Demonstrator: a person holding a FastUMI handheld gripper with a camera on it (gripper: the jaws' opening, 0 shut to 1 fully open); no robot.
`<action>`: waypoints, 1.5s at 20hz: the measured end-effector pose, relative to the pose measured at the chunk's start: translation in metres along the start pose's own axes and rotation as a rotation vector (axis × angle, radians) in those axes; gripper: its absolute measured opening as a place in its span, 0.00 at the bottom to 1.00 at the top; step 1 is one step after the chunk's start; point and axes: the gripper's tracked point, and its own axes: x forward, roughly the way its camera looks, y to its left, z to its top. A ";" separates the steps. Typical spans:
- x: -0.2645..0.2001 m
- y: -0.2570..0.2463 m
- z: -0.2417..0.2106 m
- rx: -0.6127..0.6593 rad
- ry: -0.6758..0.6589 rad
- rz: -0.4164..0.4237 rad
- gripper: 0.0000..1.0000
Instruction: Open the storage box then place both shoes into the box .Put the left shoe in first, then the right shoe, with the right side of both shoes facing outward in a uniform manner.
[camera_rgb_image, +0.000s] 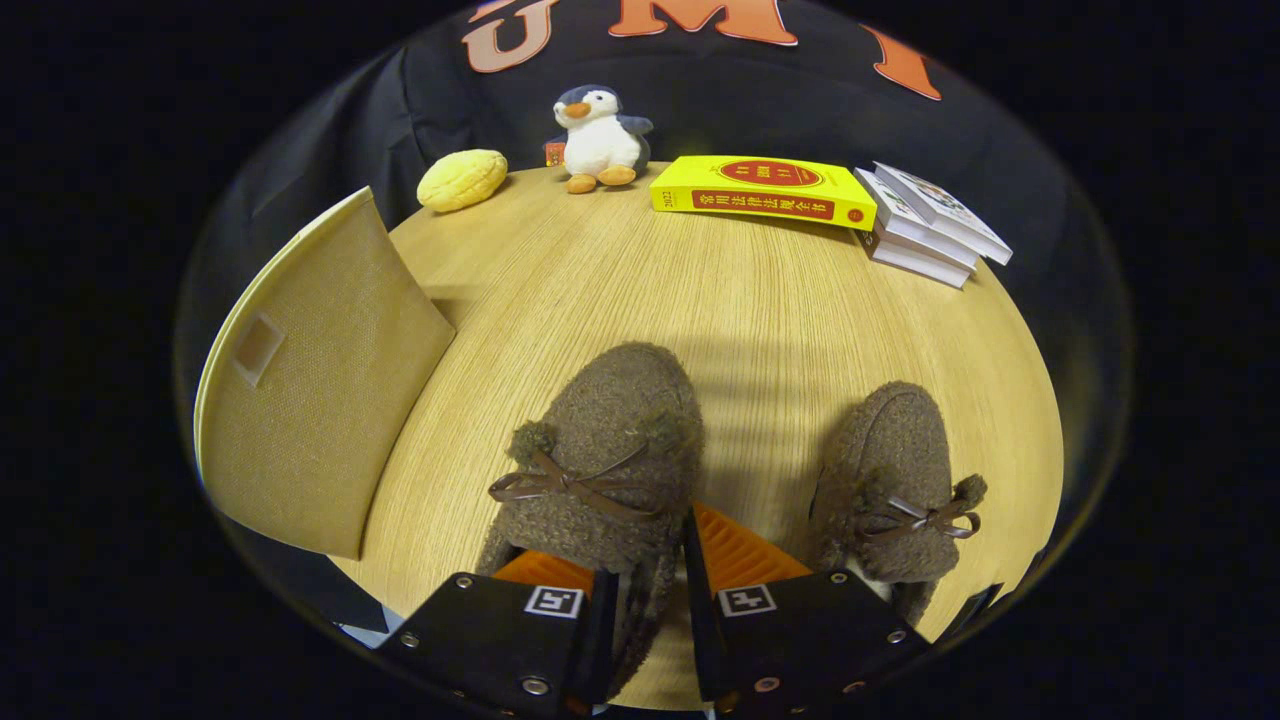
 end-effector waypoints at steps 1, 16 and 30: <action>0.000 -0.002 0.001 0.016 0.005 -0.004 0.29; -0.118 0.051 0.086 0.058 -0.091 0.019 0.04; -0.158 0.220 0.159 -0.008 -0.147 0.168 0.04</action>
